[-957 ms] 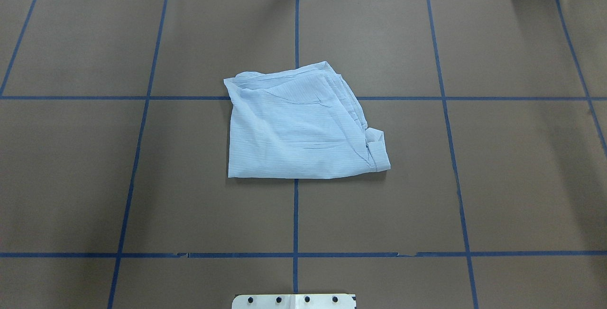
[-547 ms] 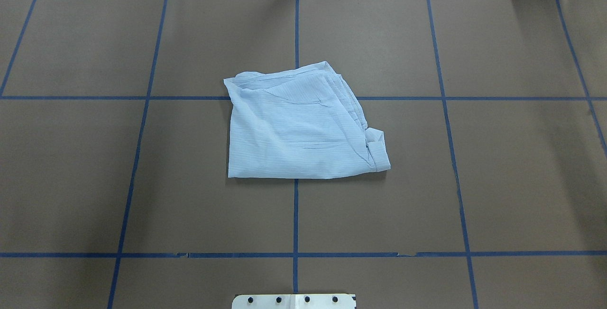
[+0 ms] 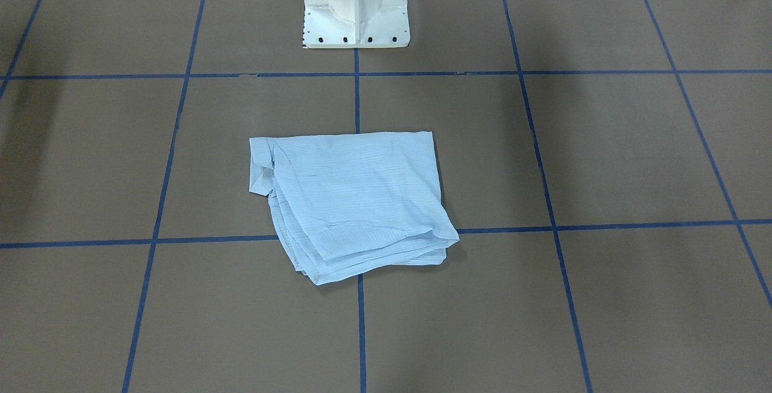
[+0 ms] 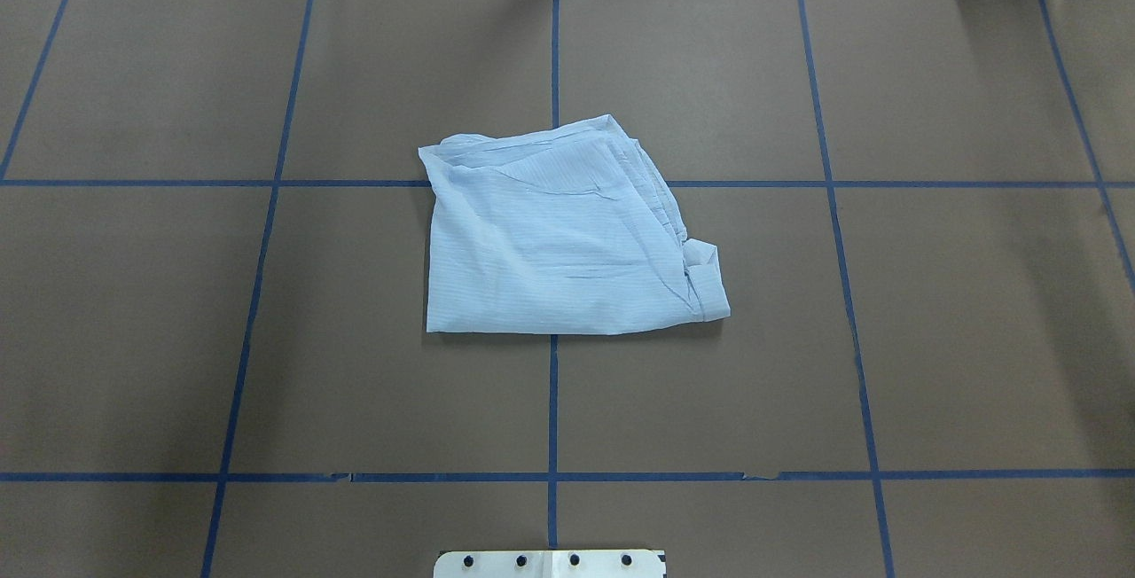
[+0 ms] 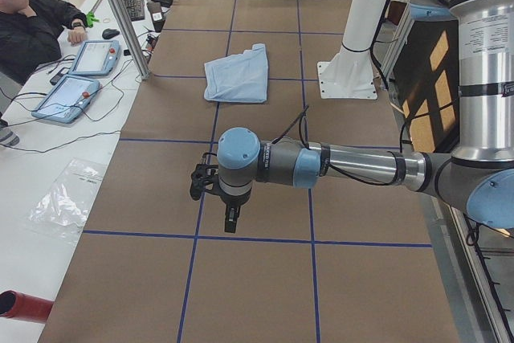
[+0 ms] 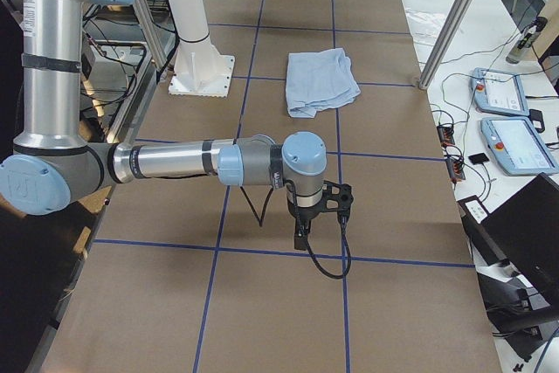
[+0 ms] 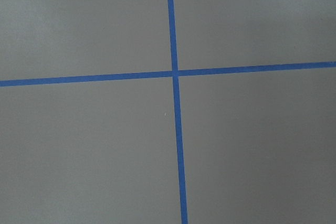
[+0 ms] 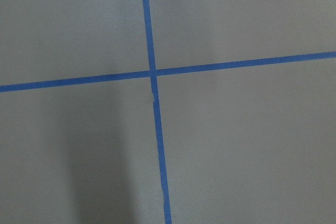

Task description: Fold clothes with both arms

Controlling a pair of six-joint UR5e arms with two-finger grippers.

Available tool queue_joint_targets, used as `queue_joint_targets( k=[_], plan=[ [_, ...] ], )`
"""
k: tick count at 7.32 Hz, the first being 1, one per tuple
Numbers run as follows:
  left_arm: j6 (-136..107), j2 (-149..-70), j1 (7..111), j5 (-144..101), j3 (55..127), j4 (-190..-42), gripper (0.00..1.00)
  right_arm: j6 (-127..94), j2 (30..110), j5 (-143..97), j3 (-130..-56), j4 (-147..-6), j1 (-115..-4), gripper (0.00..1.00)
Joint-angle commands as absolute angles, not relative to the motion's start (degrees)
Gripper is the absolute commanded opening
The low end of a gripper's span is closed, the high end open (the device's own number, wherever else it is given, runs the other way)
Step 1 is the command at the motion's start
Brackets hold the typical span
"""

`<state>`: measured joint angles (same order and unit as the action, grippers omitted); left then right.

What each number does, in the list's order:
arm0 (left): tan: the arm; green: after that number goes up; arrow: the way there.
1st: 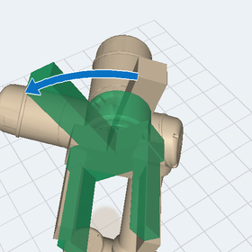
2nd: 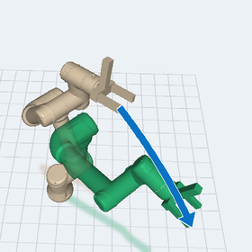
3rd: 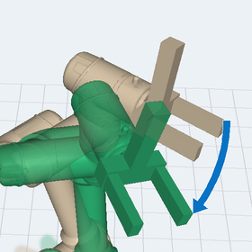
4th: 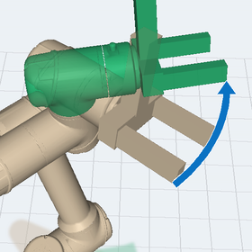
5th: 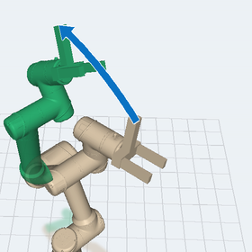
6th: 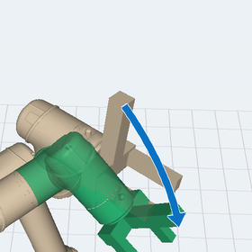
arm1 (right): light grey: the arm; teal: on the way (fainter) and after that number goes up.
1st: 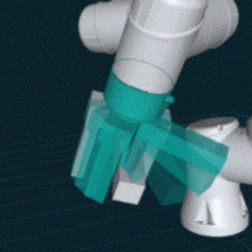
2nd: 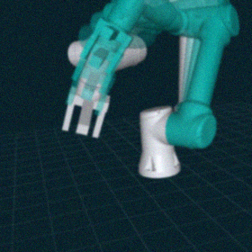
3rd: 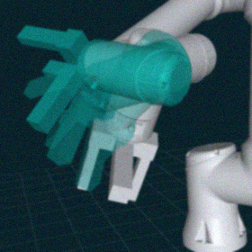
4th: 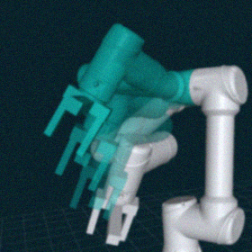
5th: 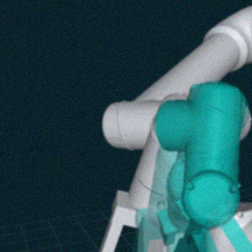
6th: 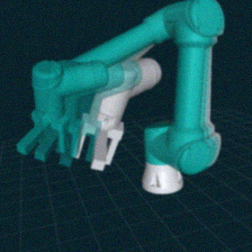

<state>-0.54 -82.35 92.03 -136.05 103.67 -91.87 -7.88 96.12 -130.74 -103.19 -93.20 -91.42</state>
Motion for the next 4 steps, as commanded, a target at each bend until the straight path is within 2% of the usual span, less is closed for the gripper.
queue_joint_targets(
  k=[1,4],
  plan=[
    [-0.4,-82.4,92.0,-136.1,103.6,-91.9,1.0,-4.3,96.4,-129.3,-103.1,-93.7,-89.7,1.0],
    [-0.4,-82.4,92.0,-136.1,103.6,-91.8,1.0,-2.2,97.6,-136.5,-101.5,-93.8,-89.7,1.0]
  ],
)
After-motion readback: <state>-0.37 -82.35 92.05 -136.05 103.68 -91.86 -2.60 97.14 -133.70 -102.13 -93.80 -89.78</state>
